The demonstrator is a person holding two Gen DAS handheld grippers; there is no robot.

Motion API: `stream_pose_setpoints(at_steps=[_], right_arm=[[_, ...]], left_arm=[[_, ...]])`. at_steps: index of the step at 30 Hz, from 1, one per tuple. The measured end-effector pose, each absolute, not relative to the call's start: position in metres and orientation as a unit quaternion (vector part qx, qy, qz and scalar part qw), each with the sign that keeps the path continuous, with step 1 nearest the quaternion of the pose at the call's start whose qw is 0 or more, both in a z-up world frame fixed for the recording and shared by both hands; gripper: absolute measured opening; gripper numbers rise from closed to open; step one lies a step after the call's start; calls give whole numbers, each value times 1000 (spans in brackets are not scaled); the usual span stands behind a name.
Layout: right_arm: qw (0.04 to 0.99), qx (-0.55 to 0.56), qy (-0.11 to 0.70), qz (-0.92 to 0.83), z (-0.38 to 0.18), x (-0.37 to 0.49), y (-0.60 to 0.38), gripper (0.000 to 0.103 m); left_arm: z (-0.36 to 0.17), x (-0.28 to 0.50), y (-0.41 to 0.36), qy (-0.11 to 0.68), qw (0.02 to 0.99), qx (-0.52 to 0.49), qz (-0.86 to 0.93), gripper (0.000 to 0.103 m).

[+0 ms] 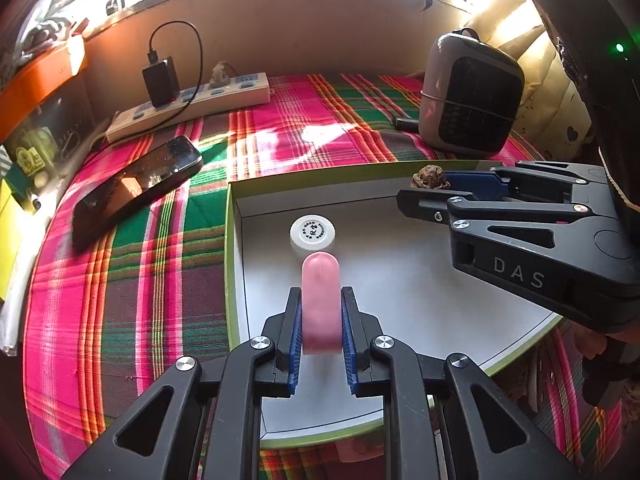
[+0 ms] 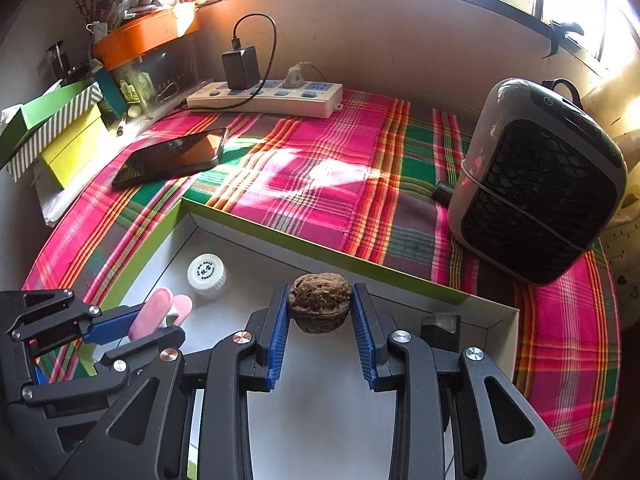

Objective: Organize objects
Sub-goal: 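Carry the pink clip and walnut into the green box with both grippers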

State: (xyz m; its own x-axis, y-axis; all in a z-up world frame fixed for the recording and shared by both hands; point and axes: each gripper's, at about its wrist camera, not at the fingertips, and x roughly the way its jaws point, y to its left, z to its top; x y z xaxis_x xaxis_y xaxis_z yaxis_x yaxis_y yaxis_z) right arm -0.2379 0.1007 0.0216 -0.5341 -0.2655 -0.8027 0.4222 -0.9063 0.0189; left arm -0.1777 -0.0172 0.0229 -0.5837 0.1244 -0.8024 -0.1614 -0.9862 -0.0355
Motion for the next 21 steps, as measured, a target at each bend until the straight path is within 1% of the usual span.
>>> stream_pose_setpoints(at_steps=[21], right_arm=[[181, 462, 107, -861, 10, -248, 96, 32]], left_arm=[[16, -184, -12, 24, 90, -452, 887, 16]])
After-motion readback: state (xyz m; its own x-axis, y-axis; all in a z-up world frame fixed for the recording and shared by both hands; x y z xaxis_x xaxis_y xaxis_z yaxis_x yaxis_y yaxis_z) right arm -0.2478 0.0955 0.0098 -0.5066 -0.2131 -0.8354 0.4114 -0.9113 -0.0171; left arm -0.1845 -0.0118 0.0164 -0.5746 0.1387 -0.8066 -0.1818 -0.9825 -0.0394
